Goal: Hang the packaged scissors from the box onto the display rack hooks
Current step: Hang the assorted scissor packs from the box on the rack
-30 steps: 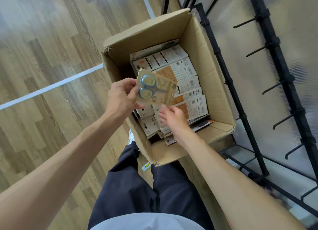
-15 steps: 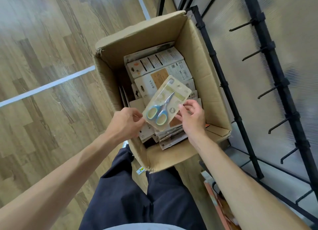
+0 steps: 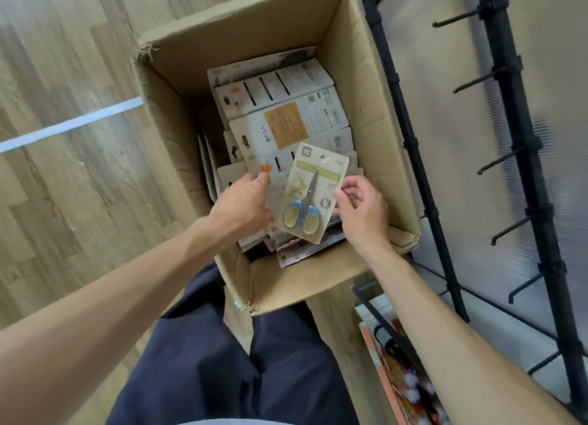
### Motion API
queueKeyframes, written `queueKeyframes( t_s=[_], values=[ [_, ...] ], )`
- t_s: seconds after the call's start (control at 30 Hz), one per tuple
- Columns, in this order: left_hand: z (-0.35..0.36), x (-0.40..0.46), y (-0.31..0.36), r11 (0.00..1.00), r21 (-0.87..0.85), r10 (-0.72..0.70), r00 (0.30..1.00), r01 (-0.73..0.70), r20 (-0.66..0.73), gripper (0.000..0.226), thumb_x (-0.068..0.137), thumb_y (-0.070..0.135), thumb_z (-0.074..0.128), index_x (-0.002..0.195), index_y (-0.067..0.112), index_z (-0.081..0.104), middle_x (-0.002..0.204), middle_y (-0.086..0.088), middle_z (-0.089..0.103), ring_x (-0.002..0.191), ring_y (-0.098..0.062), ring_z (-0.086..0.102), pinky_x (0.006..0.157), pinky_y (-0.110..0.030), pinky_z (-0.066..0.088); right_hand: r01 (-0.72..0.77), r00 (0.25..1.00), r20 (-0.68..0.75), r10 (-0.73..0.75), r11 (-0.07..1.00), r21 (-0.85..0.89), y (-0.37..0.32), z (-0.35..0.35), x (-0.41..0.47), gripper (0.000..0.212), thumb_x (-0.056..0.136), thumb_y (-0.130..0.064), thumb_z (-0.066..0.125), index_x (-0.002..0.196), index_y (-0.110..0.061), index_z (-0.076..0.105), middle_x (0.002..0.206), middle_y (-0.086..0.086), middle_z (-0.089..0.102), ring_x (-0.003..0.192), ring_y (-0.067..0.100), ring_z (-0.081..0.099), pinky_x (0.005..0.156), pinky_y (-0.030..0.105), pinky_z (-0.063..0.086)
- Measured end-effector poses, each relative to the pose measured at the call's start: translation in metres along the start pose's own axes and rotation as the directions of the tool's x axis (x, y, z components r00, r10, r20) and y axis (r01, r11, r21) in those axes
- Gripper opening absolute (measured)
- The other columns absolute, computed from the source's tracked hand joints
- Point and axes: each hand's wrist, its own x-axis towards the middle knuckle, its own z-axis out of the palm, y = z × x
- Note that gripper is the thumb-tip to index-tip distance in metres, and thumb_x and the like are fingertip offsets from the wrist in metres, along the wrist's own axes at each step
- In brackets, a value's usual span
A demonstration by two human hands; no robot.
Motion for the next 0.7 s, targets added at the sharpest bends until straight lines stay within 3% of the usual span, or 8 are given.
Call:
queueKeyframes(
  t_s=[0.07,0.17,0.33,0.47,0.6,0.7],
  values=[
    [0.006,0.009,0.001,0.999,0.037,-0.023,1.0,0.022,0.01,0.073,0.085,0.025,0.072,0.146,0.014,0.033,0.13,-0.012,0.052,0.114,-0.033,0.057,0.09,-0.043,0.053,0.005,1.0,-0.008,-0.006,1.0,-0.021,0.004,-0.004,0.0,0.018,0.095,-0.019,0.063,0.088,-0.036,0.058,0.092,-0.012,0.07,0.086,0.009,0.071,0.072,0.042,0.062],
    [0.017,0.017,0.003,0.997,0.069,-0.047,0.999,0.046,0.011,0.066,0.085,0.025,0.07,0.139,0.015,0.034,0.121,-0.013,0.054,0.103,-0.035,0.06,0.077,-0.044,0.054,0.051,0.999,-0.004,-0.052,0.994,-0.1,0.008,-0.013,-0.001,0.013,0.096,-0.018,0.062,0.094,-0.031,0.059,0.092,-0.015,0.068,0.086,0.003,0.069,0.069,0.034,0.062],
    [0.036,0.018,0.005,0.987,-0.095,-0.135,0.99,0.131,-0.04,0.027,0.086,0.006,0.058,0.105,0.013,0.04,0.095,-0.011,0.053,0.085,-0.035,0.057,0.064,-0.039,0.043,0.069,0.998,0.014,-0.068,0.985,-0.16,0.013,-0.017,0.0,0.009,0.097,-0.018,0.06,0.098,-0.027,0.058,0.094,-0.015,0.068,0.085,0.001,0.068,0.068,0.029,0.061],
    [0.031,0.016,0.006,0.955,-0.251,-0.175,0.984,0.158,-0.045,0.018,0.083,-0.001,0.057,0.092,0.015,0.056,0.095,-0.009,0.063,0.086,-0.03,0.062,0.064,-0.035,0.049,0.043,0.999,0.026,-0.04,0.989,-0.142,0.011,-0.014,0.002,0.009,0.098,-0.018,0.06,0.098,-0.027,0.058,0.096,-0.013,0.069,0.086,0.004,0.07,0.065,0.027,0.061],
    [0.0,0.009,-0.003,0.952,-0.304,-0.039,0.997,0.019,-0.06,0.036,0.088,0.003,0.056,0.118,0.023,0.062,0.122,-0.009,0.062,0.095,-0.022,0.063,0.069,-0.032,0.057,0.018,0.999,0.03,-0.016,0.998,-0.065,0.009,-0.019,0.001,0.015,0.096,-0.019,0.061,0.093,-0.033,0.057,0.095,-0.012,0.07,0.087,0.005,0.07,0.07,0.036,0.063],
    [-0.029,-0.007,-0.015,0.978,-0.188,0.069,0.991,-0.09,-0.116,0.041,0.097,0.01,0.047,0.132,0.029,0.055,0.117,-0.006,0.05,0.105,-0.022,0.053,0.077,-0.031,0.054,0.001,1.0,0.003,-0.001,0.999,-0.034,0.011,-0.025,0.0,0.017,0.095,-0.02,0.061,0.09,-0.036,0.057,0.094,-0.011,0.07,0.087,0.007,0.07,0.073,0.042,0.062]
  ],
)
